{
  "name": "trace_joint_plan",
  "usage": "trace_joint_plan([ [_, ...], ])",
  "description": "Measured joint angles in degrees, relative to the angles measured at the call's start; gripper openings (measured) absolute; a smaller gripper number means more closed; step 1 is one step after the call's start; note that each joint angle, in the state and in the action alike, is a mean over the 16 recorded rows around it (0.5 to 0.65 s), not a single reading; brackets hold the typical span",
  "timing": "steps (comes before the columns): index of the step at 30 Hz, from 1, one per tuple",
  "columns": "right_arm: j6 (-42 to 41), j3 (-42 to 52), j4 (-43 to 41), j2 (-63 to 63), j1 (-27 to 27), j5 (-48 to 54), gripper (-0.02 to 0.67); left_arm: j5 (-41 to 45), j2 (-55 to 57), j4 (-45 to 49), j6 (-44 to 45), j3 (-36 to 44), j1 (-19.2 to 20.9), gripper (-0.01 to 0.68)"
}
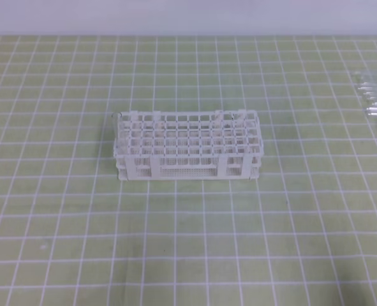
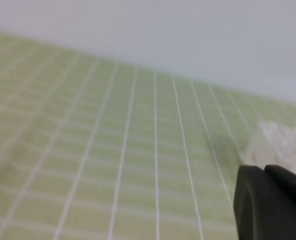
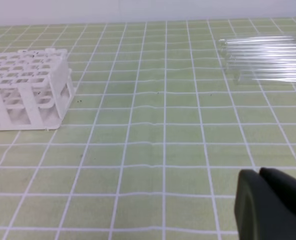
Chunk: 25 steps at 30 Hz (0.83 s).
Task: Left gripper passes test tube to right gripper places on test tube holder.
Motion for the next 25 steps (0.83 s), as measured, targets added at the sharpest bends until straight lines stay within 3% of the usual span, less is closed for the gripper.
trace_joint_plan([
  [11,0.00,0.00,0.21,0.00,0.00,0.00,-0.016,4.06,-0.45,-9.72,14.10,2.59,-0.06,-0.002],
  [25,0.00,0.00,0.33,0.00,-0.03,0.00,-0.016,5.11,-0.31,-9.42,15.13,2.48,-0.04,-0.002],
])
